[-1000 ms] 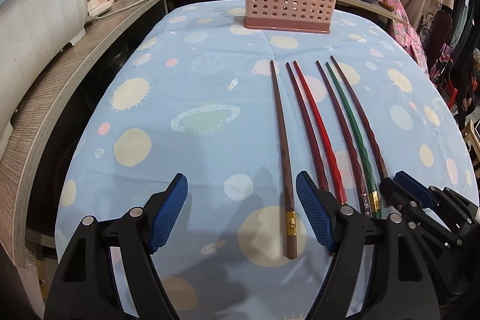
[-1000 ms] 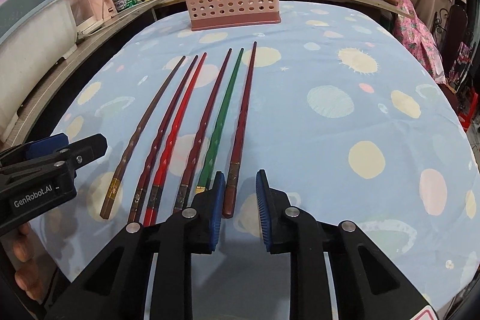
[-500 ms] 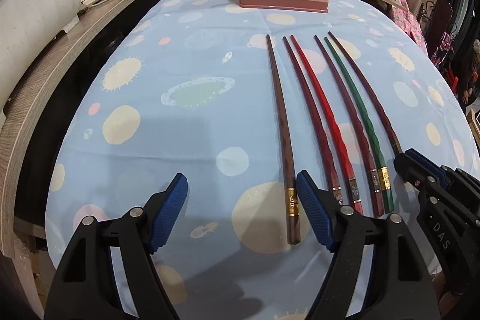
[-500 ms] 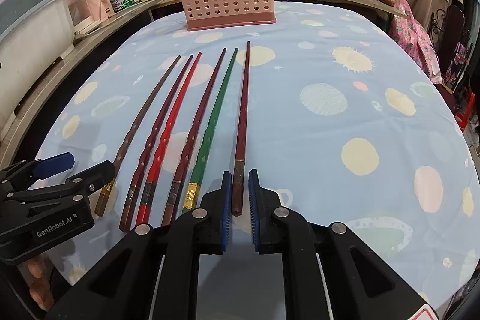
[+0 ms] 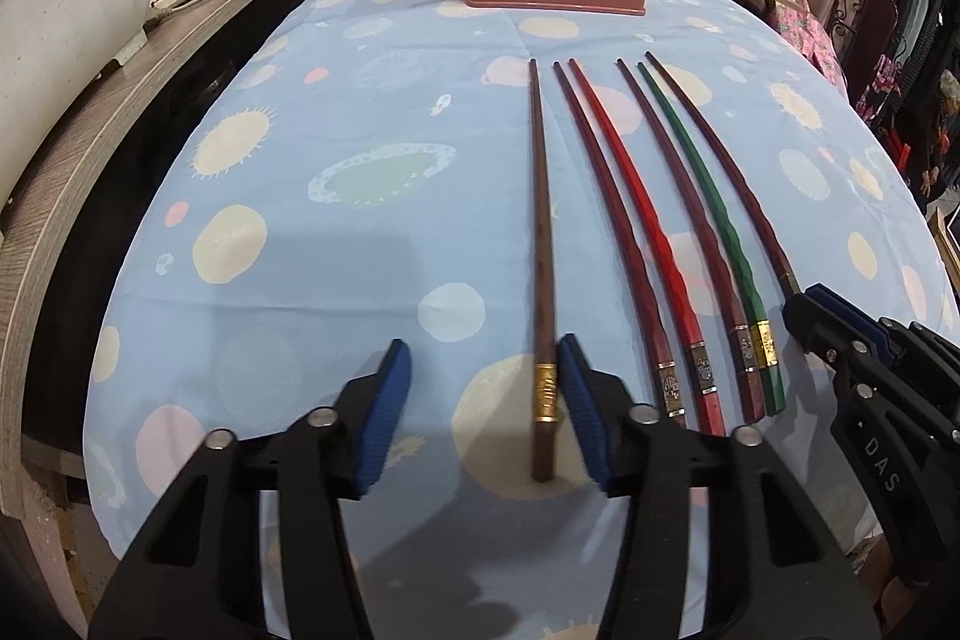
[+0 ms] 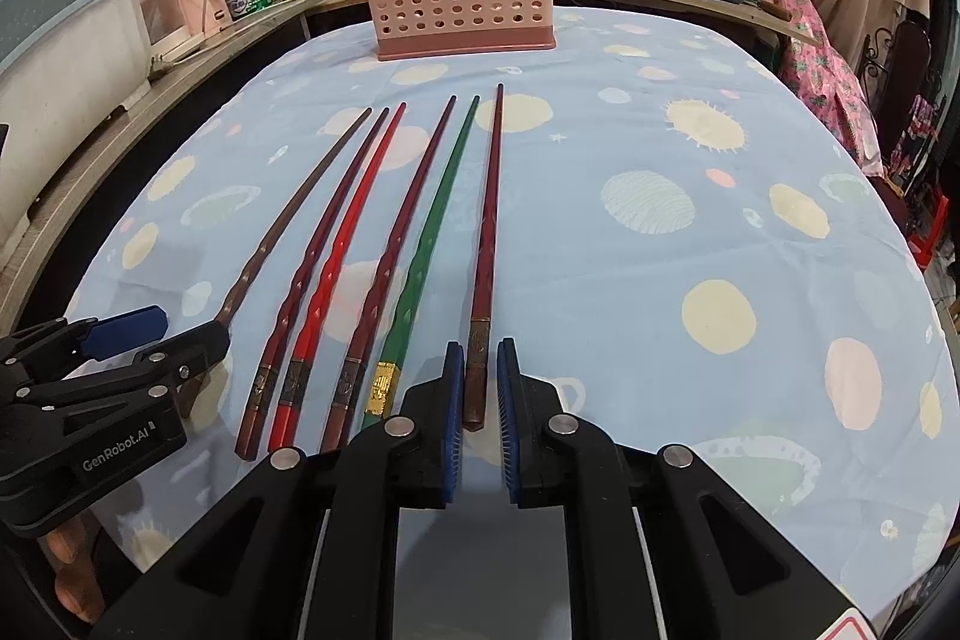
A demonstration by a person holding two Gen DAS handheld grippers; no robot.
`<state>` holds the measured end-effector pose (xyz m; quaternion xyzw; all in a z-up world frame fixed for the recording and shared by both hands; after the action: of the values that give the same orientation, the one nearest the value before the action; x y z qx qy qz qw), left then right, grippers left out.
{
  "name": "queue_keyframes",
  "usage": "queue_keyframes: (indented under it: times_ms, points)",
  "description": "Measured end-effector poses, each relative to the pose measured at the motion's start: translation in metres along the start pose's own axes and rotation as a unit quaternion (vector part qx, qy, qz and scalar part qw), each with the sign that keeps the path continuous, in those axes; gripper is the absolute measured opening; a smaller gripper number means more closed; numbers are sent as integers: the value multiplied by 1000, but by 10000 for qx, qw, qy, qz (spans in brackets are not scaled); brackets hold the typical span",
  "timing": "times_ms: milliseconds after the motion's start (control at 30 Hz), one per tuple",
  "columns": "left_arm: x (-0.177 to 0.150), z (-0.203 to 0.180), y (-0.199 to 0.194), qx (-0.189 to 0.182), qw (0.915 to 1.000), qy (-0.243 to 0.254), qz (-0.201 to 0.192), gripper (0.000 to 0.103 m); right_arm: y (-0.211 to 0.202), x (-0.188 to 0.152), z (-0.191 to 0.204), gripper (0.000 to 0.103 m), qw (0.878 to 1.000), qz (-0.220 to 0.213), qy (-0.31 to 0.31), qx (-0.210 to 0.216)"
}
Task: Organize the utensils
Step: 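Grasp a brown chopstick with the right tool while the left tool grasps another brown one, then lift both brown chopsticks up into the pink basket and open both tools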
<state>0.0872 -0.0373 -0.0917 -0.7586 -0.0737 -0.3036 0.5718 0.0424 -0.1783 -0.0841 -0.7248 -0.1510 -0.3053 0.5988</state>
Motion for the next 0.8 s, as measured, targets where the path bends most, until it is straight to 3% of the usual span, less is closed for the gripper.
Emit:
queue_keyframes:
  times_ms: [133,200,533,800]
  points:
    - [1,1,-1,-62,10000,2,23,14,0,0,-1,9,10000,10,1,10]
    - [2,2,-1,-113,9999,-19,49,10,0,0,-1,8,10000,21,4,19]
    - [10,6,-13,-294,9994,-169,0,7,-12,-1,-9,7,9999,17,109,59]
    - [29,6,-41,-389,9985,-247,-283,7,-41,23,-22,7,9986,-350,345,175]
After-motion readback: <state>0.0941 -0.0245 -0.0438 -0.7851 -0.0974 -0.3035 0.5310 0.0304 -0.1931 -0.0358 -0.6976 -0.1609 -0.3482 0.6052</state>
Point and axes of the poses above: each gripper's, at about its wrist camera, not at the fingertips, and y roughly the way its jaws point, z to its left, x to its top, the point moved 4 cm from there along y, roughly the way its jaws point, and after that the axes turned 11 degrees about -x, right-handed, at the moved point
